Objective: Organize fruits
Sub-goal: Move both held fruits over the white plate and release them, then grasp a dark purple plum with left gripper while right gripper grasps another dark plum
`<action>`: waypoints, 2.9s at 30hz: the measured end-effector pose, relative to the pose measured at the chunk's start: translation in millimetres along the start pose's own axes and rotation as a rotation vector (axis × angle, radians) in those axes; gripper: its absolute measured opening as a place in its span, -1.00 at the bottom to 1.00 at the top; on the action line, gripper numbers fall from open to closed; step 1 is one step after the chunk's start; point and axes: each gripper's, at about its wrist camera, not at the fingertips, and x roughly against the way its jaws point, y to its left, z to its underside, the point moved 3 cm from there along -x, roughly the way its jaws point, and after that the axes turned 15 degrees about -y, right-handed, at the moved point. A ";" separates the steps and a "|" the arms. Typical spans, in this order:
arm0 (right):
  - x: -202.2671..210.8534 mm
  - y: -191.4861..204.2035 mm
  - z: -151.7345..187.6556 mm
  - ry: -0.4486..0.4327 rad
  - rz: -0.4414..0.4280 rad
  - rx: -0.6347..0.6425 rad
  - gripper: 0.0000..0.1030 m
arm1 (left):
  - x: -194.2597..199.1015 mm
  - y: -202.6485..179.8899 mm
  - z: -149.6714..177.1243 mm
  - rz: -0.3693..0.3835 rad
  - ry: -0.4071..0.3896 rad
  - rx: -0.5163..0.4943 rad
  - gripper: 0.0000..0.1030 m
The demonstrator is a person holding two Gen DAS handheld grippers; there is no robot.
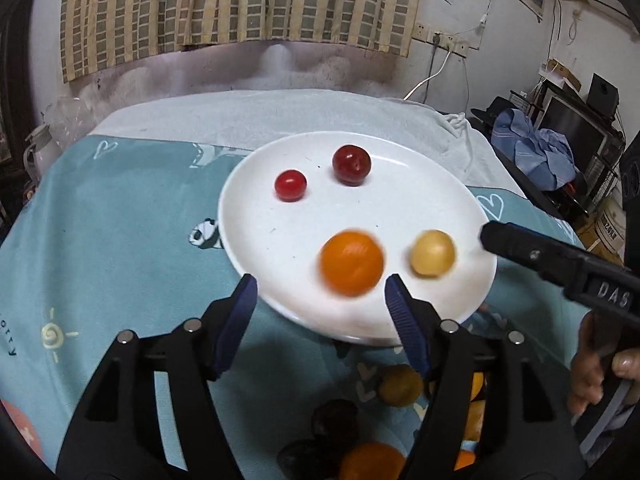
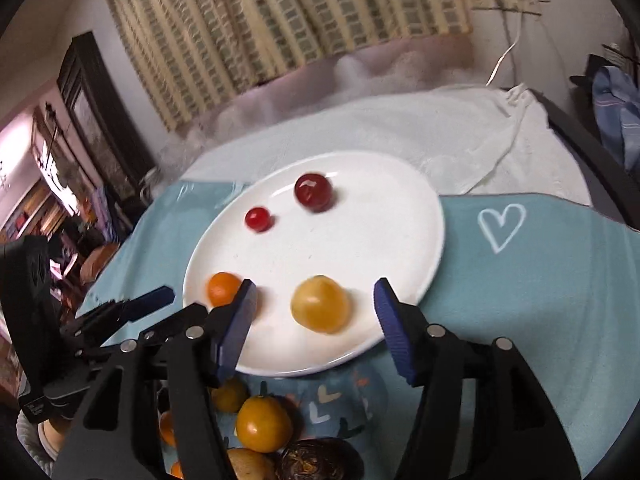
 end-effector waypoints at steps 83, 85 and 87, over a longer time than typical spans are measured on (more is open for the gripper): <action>82.9 13.1 104.0 0.143 0.016 0.230 -0.30 | 65.4 28.2 80.4 -0.041 0.088 -0.042 -0.42; 81.1 8.7 104.3 0.155 0.002 0.193 -0.35 | 64.9 26.6 81.1 -0.038 0.091 -0.047 -0.42; 79.9 4.1 103.3 0.162 -0.015 0.155 -0.39 | 64.1 26.1 81.8 -0.035 0.097 -0.047 -0.42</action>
